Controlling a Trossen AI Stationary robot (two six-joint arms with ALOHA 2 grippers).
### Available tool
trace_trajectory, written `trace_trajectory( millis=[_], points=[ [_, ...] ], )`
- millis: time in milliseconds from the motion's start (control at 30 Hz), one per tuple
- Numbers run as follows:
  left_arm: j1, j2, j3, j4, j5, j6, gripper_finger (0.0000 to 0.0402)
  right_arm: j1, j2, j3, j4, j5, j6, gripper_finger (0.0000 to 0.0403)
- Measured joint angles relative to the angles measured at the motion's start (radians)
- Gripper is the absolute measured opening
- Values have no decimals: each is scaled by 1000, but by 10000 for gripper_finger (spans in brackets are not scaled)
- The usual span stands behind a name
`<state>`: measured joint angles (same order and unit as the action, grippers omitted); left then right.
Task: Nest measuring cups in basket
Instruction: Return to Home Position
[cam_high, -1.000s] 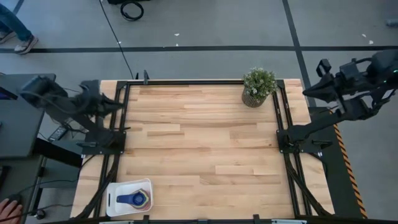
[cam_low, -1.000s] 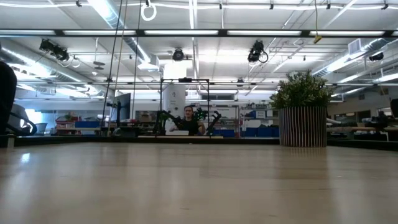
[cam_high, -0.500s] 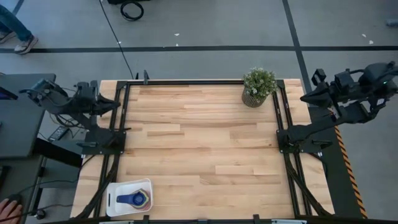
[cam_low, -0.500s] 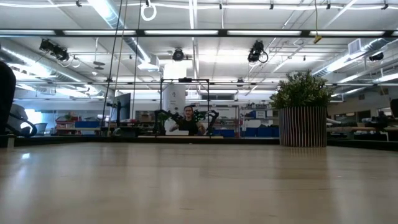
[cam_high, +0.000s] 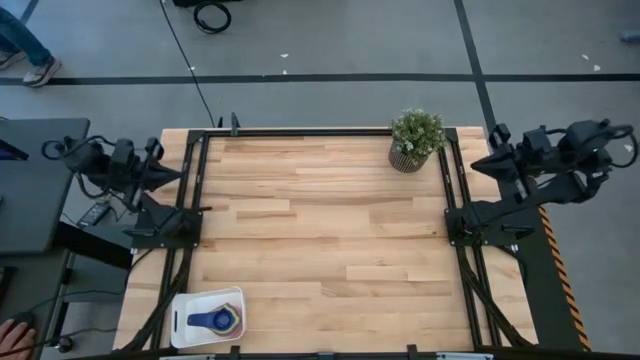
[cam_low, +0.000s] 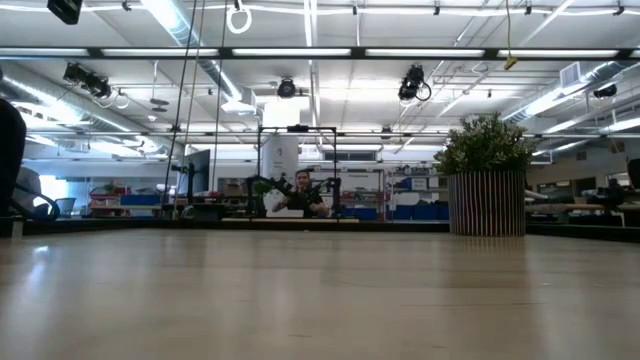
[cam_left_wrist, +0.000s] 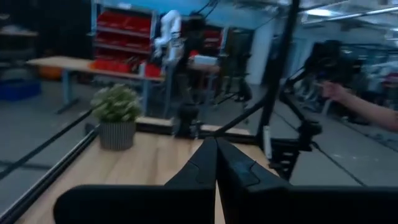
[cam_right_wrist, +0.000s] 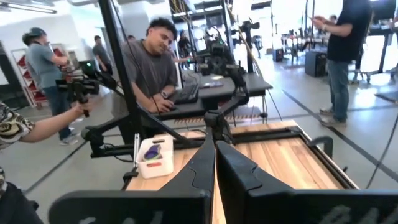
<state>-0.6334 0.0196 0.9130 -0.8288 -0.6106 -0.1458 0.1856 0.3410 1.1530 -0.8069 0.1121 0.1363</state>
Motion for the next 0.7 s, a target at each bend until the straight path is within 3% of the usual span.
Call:
trace_trajectory(
  millis=[333, 700],
  points=[
    [-16, -15, -36, 18, 136, 148, 8, 0, -152, -276, 199, -39, -26, 22],
    [-16, -15, -122, 42, 143, 219, 8, 0, -318, -660, 496, -91, -26, 22]
  ],
)
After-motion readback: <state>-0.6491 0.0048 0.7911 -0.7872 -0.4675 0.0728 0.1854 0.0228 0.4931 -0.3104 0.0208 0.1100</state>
